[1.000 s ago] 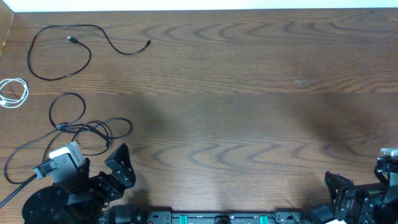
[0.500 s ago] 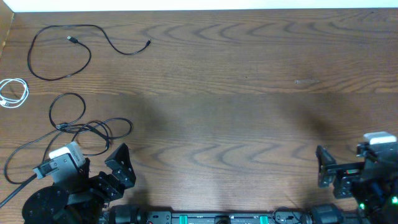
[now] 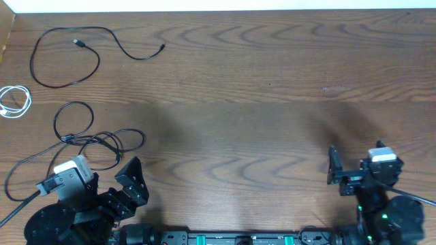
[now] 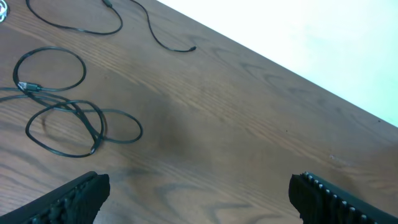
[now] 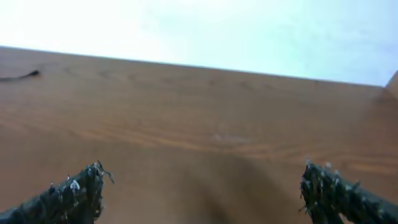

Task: Untangle cables

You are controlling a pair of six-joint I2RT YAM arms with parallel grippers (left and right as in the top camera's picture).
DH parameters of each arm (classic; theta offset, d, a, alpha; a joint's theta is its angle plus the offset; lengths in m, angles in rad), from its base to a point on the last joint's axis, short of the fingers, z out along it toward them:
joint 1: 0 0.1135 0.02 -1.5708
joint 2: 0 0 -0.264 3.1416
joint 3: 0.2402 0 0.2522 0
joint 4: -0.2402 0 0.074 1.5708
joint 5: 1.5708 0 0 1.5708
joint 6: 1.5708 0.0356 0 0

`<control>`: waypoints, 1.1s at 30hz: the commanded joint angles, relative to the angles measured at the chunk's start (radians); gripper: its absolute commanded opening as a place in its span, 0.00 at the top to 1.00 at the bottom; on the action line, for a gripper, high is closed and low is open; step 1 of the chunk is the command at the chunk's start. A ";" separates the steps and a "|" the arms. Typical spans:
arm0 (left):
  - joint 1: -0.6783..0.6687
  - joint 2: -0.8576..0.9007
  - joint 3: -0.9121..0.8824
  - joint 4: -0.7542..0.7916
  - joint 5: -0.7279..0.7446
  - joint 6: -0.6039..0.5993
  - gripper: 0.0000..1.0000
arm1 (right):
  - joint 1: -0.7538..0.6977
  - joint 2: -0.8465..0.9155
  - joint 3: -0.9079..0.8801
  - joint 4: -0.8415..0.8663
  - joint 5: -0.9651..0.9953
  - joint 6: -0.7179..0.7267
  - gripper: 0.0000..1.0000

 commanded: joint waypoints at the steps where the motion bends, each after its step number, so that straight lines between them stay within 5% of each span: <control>1: -0.002 -0.001 0.004 -0.001 -0.010 0.009 0.03 | -0.007 -0.067 -0.102 0.085 0.000 0.019 0.01; 13: -0.002 -0.001 0.004 -0.001 -0.010 0.009 0.03 | -0.007 -0.079 -0.398 0.489 0.009 0.108 0.01; 33: -0.002 -0.001 0.004 -0.001 -0.010 0.009 0.03 | -0.016 -0.052 -0.411 0.480 0.019 0.088 0.01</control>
